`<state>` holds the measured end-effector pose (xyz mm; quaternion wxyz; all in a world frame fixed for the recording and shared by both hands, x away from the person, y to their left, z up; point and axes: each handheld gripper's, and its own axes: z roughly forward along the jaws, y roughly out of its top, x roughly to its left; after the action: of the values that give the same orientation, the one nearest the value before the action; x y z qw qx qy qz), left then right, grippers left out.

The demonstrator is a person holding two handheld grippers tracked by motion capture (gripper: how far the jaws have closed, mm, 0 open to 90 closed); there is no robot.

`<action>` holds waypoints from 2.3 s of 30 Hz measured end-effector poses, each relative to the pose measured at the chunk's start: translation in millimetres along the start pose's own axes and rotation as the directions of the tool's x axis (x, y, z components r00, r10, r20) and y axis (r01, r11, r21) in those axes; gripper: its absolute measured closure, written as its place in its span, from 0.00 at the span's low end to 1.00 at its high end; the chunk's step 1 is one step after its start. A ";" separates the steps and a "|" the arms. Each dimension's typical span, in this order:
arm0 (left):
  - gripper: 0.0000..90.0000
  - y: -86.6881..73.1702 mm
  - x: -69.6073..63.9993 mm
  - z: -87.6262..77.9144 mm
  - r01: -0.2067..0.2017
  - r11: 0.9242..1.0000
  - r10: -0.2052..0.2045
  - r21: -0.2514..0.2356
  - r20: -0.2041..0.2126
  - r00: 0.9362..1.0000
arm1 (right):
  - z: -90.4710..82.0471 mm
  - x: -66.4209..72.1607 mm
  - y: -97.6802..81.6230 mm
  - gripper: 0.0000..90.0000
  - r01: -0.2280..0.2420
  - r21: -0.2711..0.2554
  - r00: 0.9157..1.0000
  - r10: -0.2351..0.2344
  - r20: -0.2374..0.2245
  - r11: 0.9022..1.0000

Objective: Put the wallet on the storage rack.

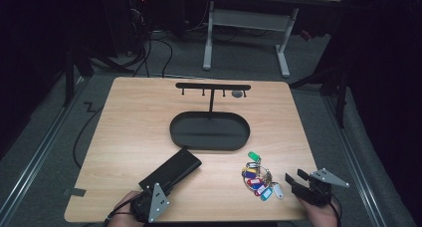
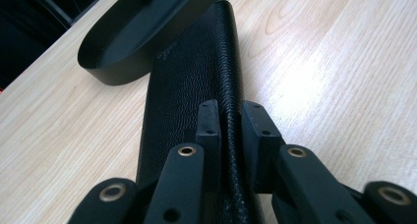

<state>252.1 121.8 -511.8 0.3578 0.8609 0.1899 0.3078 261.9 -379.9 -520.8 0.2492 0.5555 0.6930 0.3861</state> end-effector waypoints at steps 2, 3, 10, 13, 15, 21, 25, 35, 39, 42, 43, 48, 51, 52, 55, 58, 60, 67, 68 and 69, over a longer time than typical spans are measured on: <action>0.88 0.3 3.4 -3.4 0.035 0.999 -0.035 -0.015 0.014 0.999 | 0.0 -0.1 0.1 0.48 0.001 0.000 1.000 -0.001 0.000 1.000; 0.89 0.5 5.4 -5.1 0.054 0.998 -0.054 -0.023 0.023 0.998 | 0.1 -0.2 0.1 0.48 0.003 -0.001 1.000 -0.003 0.000 1.000; 0.90 0.7 15.5 -16.6 0.134 0.989 -0.131 -0.060 0.053 0.990 | 0.2 0.1 0.0 0.48 -0.003 0.001 1.000 0.003 -0.001 1.000; 0.90 0.7 18.8 -20.9 0.162 0.984 -0.158 -0.075 0.059 0.986 | 0.8 0.0 -0.2 0.48 -0.003 0.002 1.000 0.003 -0.002 1.000; 0.90 0.6 22.4 -24.2 0.191 0.977 -0.185 -0.092 0.069 0.980 | 1.3 -0.3 -0.1 0.48 0.003 0.001 1.000 -0.003 -0.003 1.000; 0.91 -0.8 30.9 -32.8 0.253 0.960 -0.244 -0.122 0.084 0.966 | 1.5 -0.2 -0.1 0.48 0.002 0.001 1.000 -0.002 -0.006 1.000; 0.91 -1.4 34.0 -35.6 0.279 0.951 -0.269 -0.133 0.092 0.959 | 1.3 -0.4 0.0 0.48 0.000 0.001 1.000 0.000 -0.006 1.000; 0.92 -0.9 36.8 -37.9 0.310 0.940 -0.298 -0.142 0.100 0.949 | 0.4 -0.4 0.1 0.48 -0.001 0.000 1.000 0.001 -0.006 1.000; 0.92 -7.4 44.4 -38.2 0.353 0.922 -0.341 -0.158 0.100 0.935 | 1.2 -0.6 0.2 0.48 0.005 0.001 1.000 -0.005 -0.006 1.000; 0.92 -12.3 50.5 -38.8 0.381 0.909 -0.370 -0.169 0.093 0.924 | 1.5 0.1 0.1 0.48 0.002 0.006 1.000 -0.002 -0.007 1.000; 0.92 -13.8 52.4 -38.8 0.387 0.906 -0.376 -0.173 0.094 0.922 | 1.7 0.1 0.1 0.48 0.001 0.006 1.000 -0.001 -0.007 1.000; 0.91 -19.7 59.0 -38.7 0.412 0.891 -0.402 -0.190 0.087 0.911 | 1.8 -0.3 0.0 0.48 0.002 0.007 1.000 -0.002 -0.008 1.000; 0.90 -23.2 63.1 -38.3 0.432 0.882 -0.420 -0.191 0.098 0.902 | 1.3 0.5 0.1 0.48 0.001 0.007 1.000 -0.001 -0.007 1.000; 0.90 -23.9 64.0 -38.2 0.436 0.879 -0.425 -0.194 0.097 0.900 | 1.3 0.5 0.1 0.48 0.002 0.006 1.000 -0.002 -0.007 1.000; 0.90 -25.5 65.9 -38.1 0.442 0.876 -0.431 -0.194 0.096 0.897 | 1.3 0.3 0.0 0.48 0.002 0.007 1.000 -0.002 -0.007 1.000; 0.89 -29.0 69.5 -38.1 0.457 0.867 -0.449 -0.197 0.087 0.889 | 1.0 -0.8 0.2 0.48 0.005 0.004 1.000 -0.005 -0.012 1.000; 0.89 -30.9 71.6 -38.4 0.466 0.863 -0.459 -0.196 0.082 0.885 | 1.2 -1.2 0.0 0.48 0.007 0.005 1.000 -0.006 -0.012 1.000; 0.88 -35.3 76.1 -39.0 0.479 0.856 -0.473 -0.195 0.075 0.878 | 2.9 0.7 0.2 0.48 0.007 0.012 1.000 -0.007 -0.011 1.000; 0.88 -35.8 76.3 -38.9 0.481 0.855 -0.476 -0.195 0.078 0.876 | 2.8 1.3 0.4 0.48 0.007 0.013 1.000 -0.007 -0.010 1.000; 0.87 -35.8 76.3 -38.9 0.481 0.855 -0.476 -0.195 0.078 0.876 | 2.8 1.3 0.4 0.48 0.007 0.013 1.000 -0.007 -0.010 1.000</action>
<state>278.7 207.0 -486.4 0.5139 0.7483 0.3596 0.2159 264.0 -377.9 -522.0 0.2434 0.5527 0.6986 0.3837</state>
